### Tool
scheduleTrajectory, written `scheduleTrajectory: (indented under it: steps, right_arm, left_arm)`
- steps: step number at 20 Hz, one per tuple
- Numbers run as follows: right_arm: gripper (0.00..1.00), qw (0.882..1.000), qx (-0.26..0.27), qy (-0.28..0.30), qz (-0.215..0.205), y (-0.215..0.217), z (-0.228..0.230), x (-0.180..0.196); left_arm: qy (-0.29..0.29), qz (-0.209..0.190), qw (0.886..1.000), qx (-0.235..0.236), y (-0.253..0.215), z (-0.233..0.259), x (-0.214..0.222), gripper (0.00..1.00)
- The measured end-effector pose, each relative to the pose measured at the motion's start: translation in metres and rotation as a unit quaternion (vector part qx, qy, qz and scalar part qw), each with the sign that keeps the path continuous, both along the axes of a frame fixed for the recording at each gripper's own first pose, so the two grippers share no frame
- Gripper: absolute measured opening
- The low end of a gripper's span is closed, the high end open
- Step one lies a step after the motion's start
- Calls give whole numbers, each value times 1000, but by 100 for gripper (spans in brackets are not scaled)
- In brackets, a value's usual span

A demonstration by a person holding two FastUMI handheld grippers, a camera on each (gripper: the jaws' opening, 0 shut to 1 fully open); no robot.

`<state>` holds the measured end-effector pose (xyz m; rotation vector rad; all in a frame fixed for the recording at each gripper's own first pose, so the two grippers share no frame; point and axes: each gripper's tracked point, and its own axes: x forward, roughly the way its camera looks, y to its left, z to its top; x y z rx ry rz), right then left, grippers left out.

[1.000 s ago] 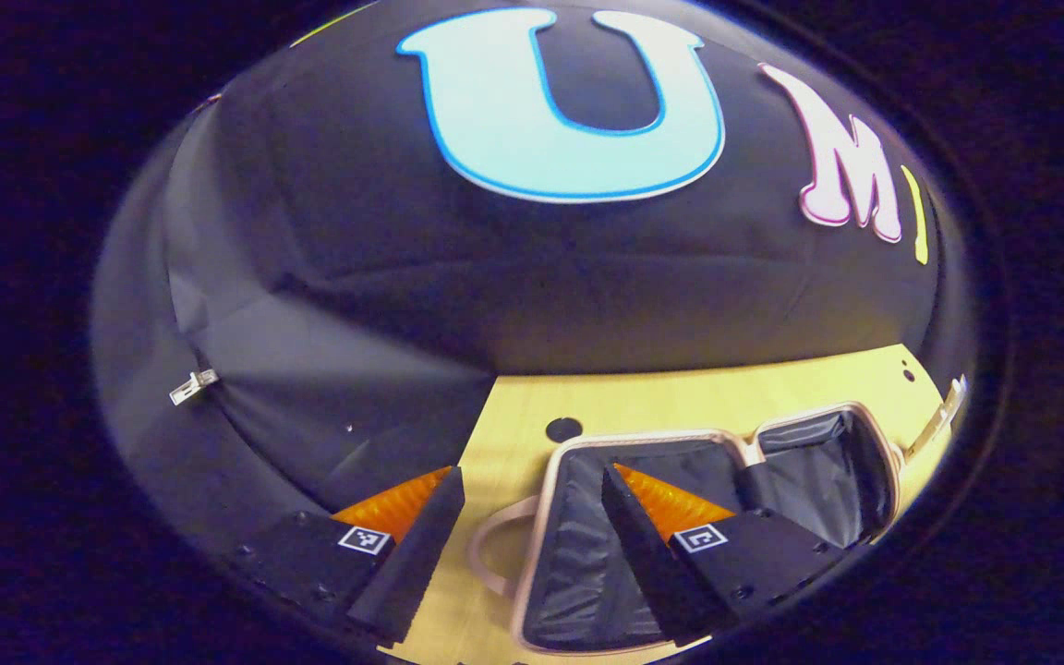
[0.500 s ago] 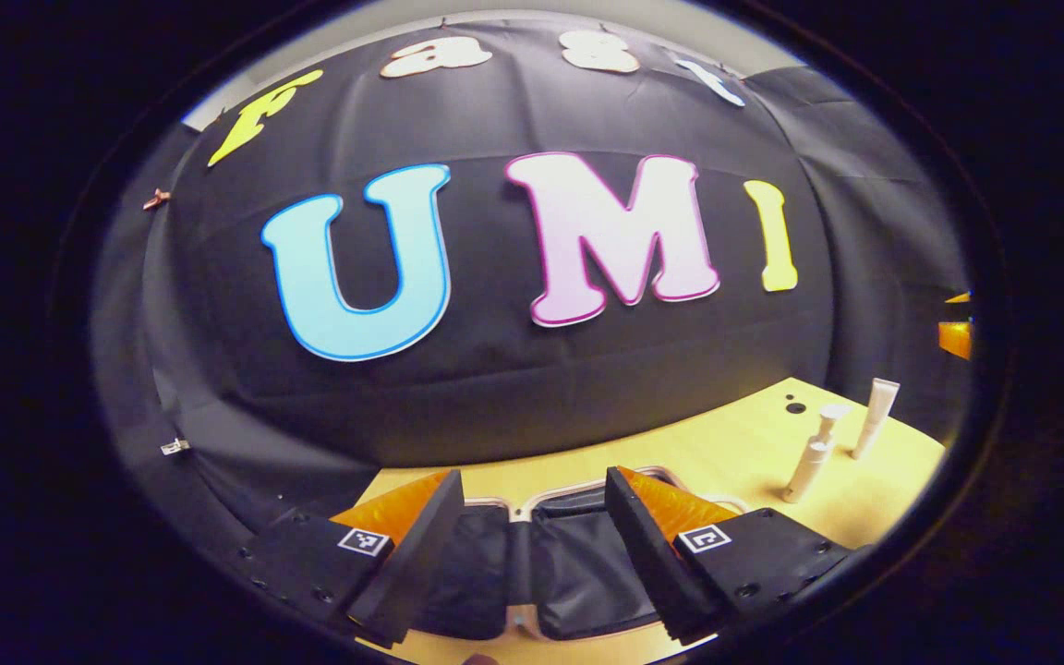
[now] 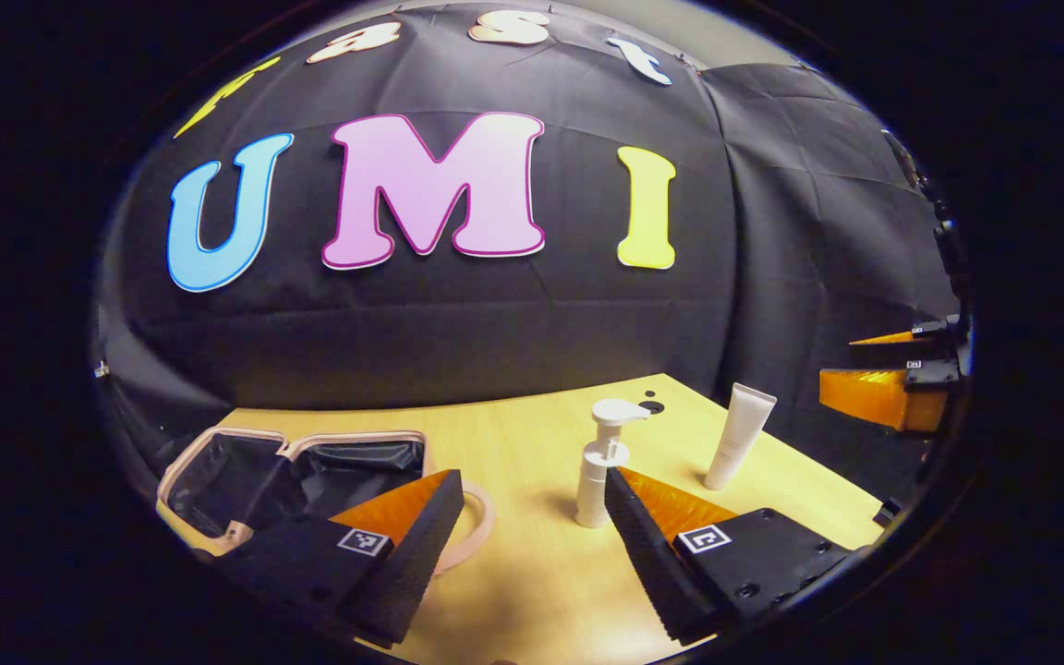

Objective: First open the suitcase, pack the skin care products into it, and then close the suitcase.

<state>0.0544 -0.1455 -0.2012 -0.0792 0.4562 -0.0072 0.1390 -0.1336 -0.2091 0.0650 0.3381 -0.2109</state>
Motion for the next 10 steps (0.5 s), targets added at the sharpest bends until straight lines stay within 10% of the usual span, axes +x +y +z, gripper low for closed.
scheduleTrajectory:
  steps: [10]
  right_arm:
    - [97, 999, 21, 43, 7, -26, -80, 19]
  left_arm:
    - [57, 6, 998, 4, -64, -98, 73, 98]
